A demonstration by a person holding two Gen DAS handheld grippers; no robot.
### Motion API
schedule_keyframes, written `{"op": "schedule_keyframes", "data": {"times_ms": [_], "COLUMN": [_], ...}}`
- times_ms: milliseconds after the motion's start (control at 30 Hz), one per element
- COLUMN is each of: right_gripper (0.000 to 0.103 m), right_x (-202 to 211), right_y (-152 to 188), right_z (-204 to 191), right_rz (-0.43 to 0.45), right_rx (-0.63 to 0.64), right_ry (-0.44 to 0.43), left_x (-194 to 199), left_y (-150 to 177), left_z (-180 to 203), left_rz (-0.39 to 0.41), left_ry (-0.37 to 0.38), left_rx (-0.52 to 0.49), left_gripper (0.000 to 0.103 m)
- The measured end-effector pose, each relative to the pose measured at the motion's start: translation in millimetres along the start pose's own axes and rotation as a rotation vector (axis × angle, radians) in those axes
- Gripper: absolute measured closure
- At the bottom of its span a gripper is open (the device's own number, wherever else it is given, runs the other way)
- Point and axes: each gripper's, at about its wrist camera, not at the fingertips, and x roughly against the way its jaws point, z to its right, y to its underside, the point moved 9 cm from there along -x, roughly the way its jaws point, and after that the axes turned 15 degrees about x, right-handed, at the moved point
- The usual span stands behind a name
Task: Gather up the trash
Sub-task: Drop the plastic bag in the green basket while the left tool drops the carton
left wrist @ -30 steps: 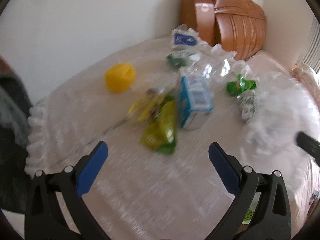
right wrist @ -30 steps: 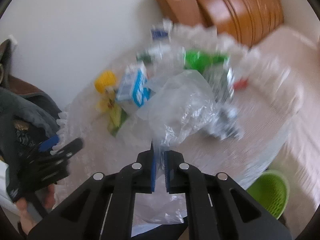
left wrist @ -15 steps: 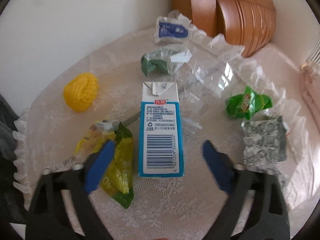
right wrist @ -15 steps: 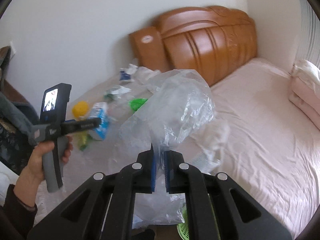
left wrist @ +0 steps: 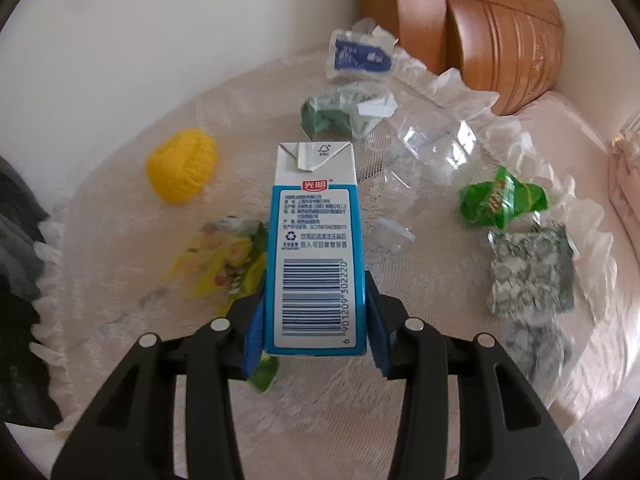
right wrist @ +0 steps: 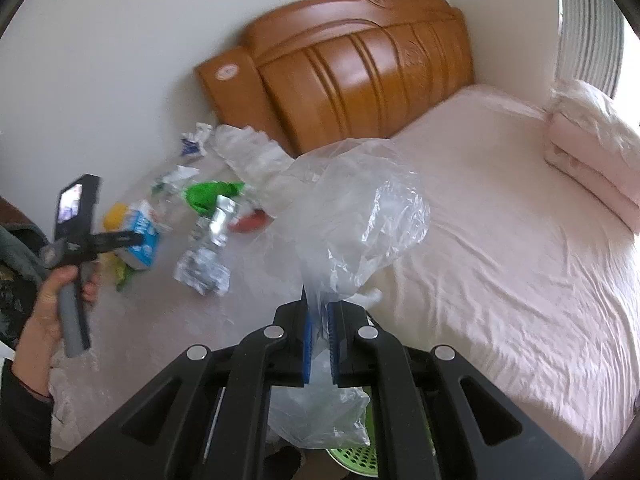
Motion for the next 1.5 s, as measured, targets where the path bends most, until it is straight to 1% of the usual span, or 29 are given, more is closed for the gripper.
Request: {"op": "schedule_keyframes", "data": {"times_ms": [67,167,233,267,400,467,533,567,600,633,667,700,767,800,867,967,1000,1067,1167,1300,1400,1433,1467,1500], "right_gripper": [0.096,0.095,0.095,0.095,0.095,0.095,0.095,0.093,0.088,0.081,0.055,0.035,0.023,0.017,0.009,0.005,0.004,0.003,0.002,0.002,0.002,0.002,0.002,0.002], "right_x": [-5,-28,-59,-73,-153,-189,-215,-222,-233,-240,-244,-244,-240,-235,-221,-184,-179,-157,-119,-86,-72,-69,-68,-66], "right_y": [20,67,109,124,202,233,255,263,273,280,284,286,284,280,270,259,260,256,248,244,244,243,243,243], "right_z": [12,33,42,43,48,47,45,43,42,40,40,39,39,40,48,72,85,103,134,170,192,199,204,210], "right_rz": [-0.039,-0.138,-0.223,-0.255,-0.415,-0.486,-0.547,-0.568,-0.594,-0.623,-0.641,-0.646,-0.638,-0.63,-0.6,-0.548,-0.53,-0.491,-0.447,-0.439,-0.443,-0.442,-0.442,-0.443], "right_rx": [-0.019,-0.066,-0.116,-0.135,-0.237,-0.272,-0.269,-0.265,-0.259,-0.252,-0.242,-0.231,-0.199,-0.182,-0.161,-0.158,-0.168,-0.199,-0.237,-0.212,-0.197,-0.194,-0.192,-0.189], "right_ry": [0.021,0.048,0.04,0.035,0.0,-0.007,0.005,0.01,0.01,0.008,0.011,0.016,0.028,0.033,0.059,0.121,0.135,0.165,0.197,0.234,0.257,0.261,0.265,0.27], "left_x": [21,54,74,83,118,132,143,148,150,152,153,154,155,153,151,140,133,113,78,28,0,-8,-14,-14], "left_y": [7,24,37,45,73,84,96,103,108,114,122,128,146,157,176,212,223,254,295,346,366,372,376,382], "left_z": [-4,-3,1,3,26,39,55,63,68,77,86,92,108,119,137,169,178,200,223,246,255,258,260,263], "left_rz": [0.033,0.072,0.081,0.079,0.09,0.093,0.086,0.087,0.089,0.089,0.087,0.086,0.075,0.056,0.029,-0.023,-0.045,-0.111,-0.194,-0.279,-0.309,-0.319,-0.326,-0.32], "left_ry": [0.001,0.028,0.059,0.078,0.156,0.189,0.223,0.235,0.241,0.25,0.254,0.255,0.267,0.281,0.309,0.341,0.346,0.359,0.356,0.323,0.288,0.277,0.269,0.267], "left_rx": [-0.027,-0.083,-0.105,-0.117,-0.197,-0.239,-0.284,-0.311,-0.327,-0.356,-0.385,-0.405,-0.46,-0.493,-0.536,-0.618,-0.638,-0.676,-0.717,-0.759,-0.77,-0.772,-0.769,-0.767], "left_gripper": [0.061,0.061,0.061,0.061,0.061,0.061,0.061,0.061,0.061,0.061,0.061,0.061,0.061,0.061,0.061,0.061,0.061,0.061,0.061,0.061,0.06,0.055,0.051,0.046]}}
